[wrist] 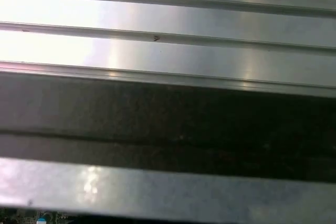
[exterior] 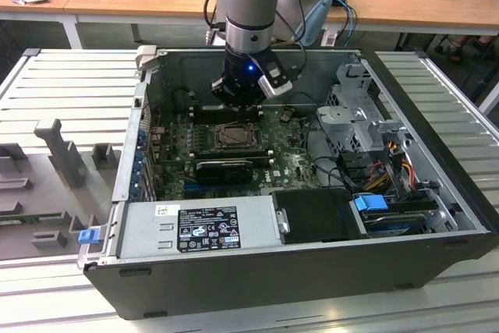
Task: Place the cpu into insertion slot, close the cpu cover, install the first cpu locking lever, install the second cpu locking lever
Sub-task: 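Install the first cpu locking lever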
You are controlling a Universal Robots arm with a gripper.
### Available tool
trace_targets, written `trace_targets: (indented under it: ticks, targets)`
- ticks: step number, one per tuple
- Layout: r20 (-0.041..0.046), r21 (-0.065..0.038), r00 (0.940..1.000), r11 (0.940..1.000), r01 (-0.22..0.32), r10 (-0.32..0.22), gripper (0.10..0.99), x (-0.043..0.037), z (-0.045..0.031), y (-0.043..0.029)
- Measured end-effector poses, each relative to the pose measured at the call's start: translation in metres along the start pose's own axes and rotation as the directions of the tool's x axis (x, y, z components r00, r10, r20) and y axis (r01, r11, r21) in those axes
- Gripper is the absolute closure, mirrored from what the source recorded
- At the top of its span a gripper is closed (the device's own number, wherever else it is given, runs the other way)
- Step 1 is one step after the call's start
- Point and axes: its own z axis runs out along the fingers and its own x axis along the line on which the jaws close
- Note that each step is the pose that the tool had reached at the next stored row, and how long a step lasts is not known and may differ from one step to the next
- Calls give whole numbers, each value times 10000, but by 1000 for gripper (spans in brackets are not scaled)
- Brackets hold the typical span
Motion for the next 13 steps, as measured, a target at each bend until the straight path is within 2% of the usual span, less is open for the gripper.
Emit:
trace_targets:
  ticks: [6,11,13]
  targets:
    - [-4,2,10000,10000,37,-37,980,-9,49,-4]
    - [-13,100,10000,9999,38,-38,980,-13,70,-8]
    - [-3,109,10000,9999,38,-38,980,-15,86,-4]
